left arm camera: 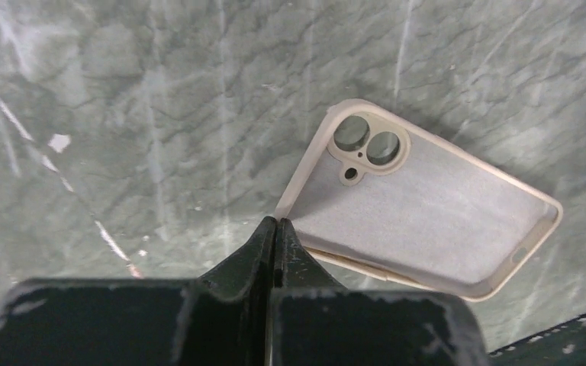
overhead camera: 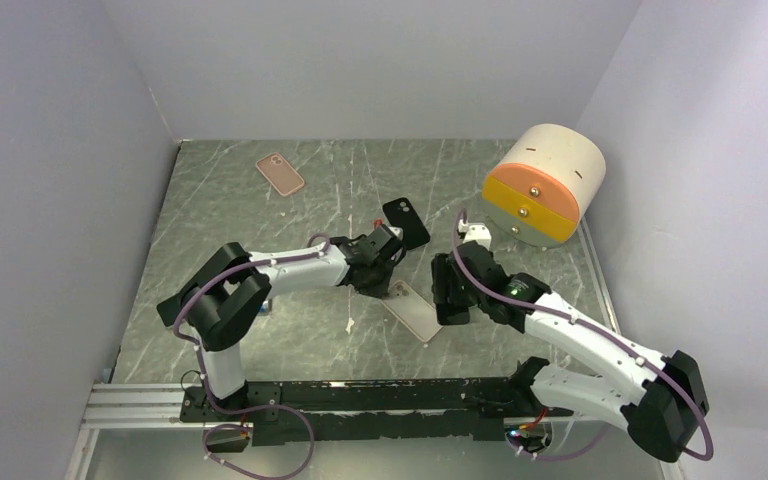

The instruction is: Put the phone into the phone case

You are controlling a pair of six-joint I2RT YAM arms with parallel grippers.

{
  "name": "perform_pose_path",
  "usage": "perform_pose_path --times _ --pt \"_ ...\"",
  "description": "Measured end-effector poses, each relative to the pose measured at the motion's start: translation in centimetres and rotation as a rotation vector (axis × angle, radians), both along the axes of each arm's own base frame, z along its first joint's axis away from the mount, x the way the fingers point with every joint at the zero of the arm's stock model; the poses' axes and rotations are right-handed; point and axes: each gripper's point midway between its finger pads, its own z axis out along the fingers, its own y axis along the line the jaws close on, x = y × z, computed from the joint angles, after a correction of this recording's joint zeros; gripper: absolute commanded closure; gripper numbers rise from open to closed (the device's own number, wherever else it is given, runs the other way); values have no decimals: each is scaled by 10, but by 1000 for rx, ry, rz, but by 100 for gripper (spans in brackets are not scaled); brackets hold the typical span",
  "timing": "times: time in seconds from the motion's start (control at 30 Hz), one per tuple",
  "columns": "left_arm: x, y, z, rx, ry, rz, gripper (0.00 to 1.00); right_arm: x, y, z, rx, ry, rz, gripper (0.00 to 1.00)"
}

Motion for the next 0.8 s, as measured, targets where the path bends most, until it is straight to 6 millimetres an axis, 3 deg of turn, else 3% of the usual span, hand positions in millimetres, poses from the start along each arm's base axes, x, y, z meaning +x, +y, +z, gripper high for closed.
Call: perform_pose_path --times 0.27,0.53,0.73,0.8 --pt "0 33 5 118 -33 -142 97 -6 18 -3 87 -9 91 62" --pt "9 87 15 138 -53 -126 97 -20 66 -6 176 -6 280 62" --pt "7 83 13 119 -50 -144 98 -30 94 -16 164 -6 397 62" --pt "6 86 11 128 -48 -138 91 -30 101 -17 159 -22 431 63"
